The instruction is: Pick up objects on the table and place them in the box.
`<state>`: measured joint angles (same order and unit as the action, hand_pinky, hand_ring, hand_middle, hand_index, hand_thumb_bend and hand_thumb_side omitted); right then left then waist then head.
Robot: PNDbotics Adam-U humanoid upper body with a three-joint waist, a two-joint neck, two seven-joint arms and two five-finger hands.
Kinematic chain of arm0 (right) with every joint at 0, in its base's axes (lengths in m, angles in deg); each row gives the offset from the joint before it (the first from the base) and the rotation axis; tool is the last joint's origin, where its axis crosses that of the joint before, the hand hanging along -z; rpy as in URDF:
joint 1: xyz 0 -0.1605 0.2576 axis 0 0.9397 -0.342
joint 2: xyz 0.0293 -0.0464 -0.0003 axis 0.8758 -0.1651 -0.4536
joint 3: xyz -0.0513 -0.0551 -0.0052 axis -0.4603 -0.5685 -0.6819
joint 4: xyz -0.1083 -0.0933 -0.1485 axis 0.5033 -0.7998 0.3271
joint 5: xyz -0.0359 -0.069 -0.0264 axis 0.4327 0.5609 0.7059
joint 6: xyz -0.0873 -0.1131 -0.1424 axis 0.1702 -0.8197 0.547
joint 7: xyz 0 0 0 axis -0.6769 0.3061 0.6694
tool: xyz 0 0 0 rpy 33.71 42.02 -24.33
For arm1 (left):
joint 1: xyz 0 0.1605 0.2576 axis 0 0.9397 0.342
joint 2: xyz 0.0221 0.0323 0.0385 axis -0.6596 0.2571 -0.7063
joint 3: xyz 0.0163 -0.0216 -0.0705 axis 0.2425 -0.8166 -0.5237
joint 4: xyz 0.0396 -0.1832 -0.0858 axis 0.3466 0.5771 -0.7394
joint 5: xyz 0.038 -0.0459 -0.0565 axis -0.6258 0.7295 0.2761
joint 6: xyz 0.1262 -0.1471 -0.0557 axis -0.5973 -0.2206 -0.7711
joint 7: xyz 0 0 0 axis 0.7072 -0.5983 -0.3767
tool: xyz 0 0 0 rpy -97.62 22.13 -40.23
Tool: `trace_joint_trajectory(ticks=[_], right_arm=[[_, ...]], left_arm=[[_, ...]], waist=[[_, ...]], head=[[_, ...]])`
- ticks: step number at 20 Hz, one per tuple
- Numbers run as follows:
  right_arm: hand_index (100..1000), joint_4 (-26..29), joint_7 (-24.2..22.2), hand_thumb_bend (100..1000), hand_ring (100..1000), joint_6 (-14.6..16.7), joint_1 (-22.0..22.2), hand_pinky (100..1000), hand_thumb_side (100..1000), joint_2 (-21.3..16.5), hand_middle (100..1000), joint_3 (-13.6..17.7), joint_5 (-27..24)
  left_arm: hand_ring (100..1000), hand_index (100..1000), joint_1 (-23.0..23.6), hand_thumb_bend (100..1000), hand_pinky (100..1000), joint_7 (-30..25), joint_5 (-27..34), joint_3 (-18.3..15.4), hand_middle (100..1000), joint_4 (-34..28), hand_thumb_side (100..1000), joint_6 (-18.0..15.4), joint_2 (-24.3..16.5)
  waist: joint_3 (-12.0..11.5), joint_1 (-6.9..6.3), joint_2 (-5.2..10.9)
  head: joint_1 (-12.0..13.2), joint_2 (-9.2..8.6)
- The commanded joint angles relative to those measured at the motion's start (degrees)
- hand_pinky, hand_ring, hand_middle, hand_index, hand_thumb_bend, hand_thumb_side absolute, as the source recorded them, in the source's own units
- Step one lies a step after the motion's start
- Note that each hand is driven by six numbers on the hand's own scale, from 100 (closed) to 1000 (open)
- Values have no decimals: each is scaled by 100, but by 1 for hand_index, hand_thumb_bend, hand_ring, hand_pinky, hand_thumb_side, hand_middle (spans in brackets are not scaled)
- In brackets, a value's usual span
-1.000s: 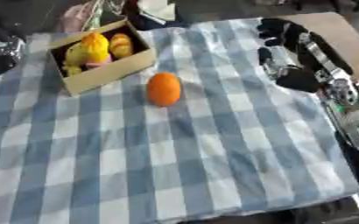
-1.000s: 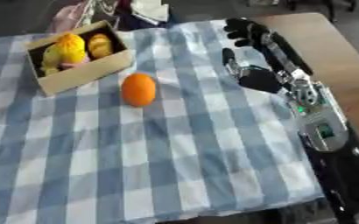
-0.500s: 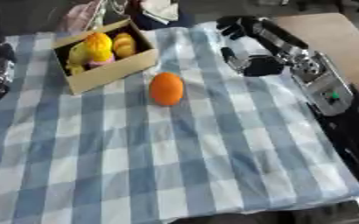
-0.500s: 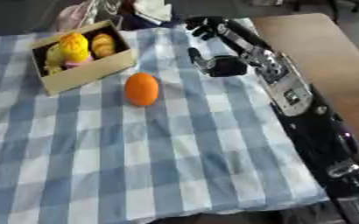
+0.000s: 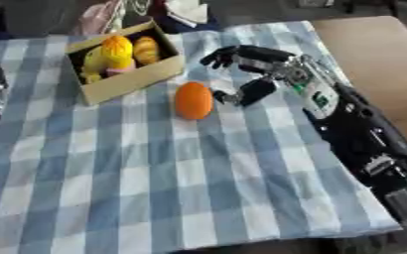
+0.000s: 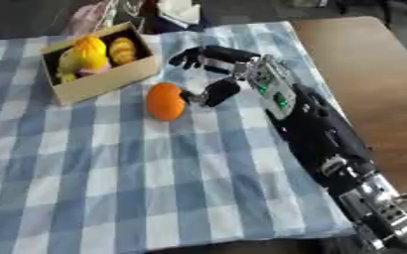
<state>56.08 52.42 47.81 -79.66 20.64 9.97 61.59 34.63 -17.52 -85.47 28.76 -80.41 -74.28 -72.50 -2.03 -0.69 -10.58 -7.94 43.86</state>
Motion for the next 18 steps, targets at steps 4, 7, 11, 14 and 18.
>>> trace_joint_trajectory(ticks=[4, 7, 11, 14, 18], right_arm=[[959, -322, 45, 223, 860, 324, -268, 849, 405, 309, 906, 72, 793], [954, -417, 66, 216, 856, 423, -302, 849, 395, 428, 894, 75, 958], [915, -518, 113, 163, 837, 475, -324, 841, 331, 553, 846, 97, 1170], [740, -484, 550, 100, 768, 463, -333, 802, 181, 583, 691, 182, 1305], [679, -385, 1410, 100, 738, 416, -404, 786, 137, 519, 614, 280, 1490]], left_arm=[[595, 753, 8, 179, 722, -104, -57, -59, 598, -179, 577, 8, 66], [595, 753, 18, 177, 722, -154, -85, -52, 597, -186, 577, 14, 107], [594, 754, 29, 175, 722, -195, -104, -41, 596, -178, 580, 18, 146], [590, 753, 40, 171, 721, -208, -117, -43, 591, -168, 582, 17, 185], [583, 753, 70, 167, 719, -211, -117, -38, 584, -151, 587, 13, 241]], waist=[[-66, 50, 79], [-95, 55, 80], [-117, 65, 85], [-133, 72, 88], [-161, 84, 91]], head=[[-69, 26], [-82, 26], [-101, 26], [-98, 26], [-107, 26]])
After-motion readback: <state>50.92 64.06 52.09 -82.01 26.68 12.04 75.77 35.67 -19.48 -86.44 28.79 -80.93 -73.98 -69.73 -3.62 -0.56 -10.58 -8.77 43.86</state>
